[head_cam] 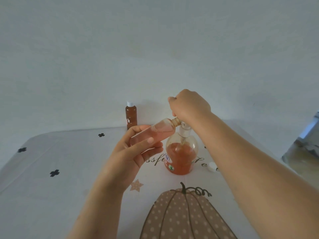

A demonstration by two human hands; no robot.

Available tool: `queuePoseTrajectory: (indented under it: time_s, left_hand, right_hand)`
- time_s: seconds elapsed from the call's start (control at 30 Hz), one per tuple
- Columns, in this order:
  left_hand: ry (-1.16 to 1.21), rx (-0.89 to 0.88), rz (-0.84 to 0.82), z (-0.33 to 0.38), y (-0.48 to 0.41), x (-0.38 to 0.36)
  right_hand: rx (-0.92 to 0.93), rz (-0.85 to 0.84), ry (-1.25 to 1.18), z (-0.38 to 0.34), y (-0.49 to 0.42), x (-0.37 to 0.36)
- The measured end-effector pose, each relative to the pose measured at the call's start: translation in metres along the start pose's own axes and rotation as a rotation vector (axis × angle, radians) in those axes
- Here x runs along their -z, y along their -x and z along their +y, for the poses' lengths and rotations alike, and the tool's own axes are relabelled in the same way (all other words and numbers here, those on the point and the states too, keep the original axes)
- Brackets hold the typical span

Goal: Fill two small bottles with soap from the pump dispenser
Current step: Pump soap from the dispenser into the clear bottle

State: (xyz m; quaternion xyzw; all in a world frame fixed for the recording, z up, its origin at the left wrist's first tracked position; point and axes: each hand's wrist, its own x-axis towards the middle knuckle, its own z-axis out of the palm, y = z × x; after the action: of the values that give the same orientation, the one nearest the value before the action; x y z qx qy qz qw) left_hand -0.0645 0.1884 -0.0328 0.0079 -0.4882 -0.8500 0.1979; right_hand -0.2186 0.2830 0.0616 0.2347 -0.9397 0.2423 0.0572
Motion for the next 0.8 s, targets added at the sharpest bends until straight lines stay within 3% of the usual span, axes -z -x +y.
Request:
queuePoseTrajectory:
  time_s: [0.8]
  left_hand:
    - [0.004,0.091,0.087,-0.007,-0.006,0.004]
  right_hand:
    - [-0.099,-0.14,0.03,0.003,-0.009,-0.013]
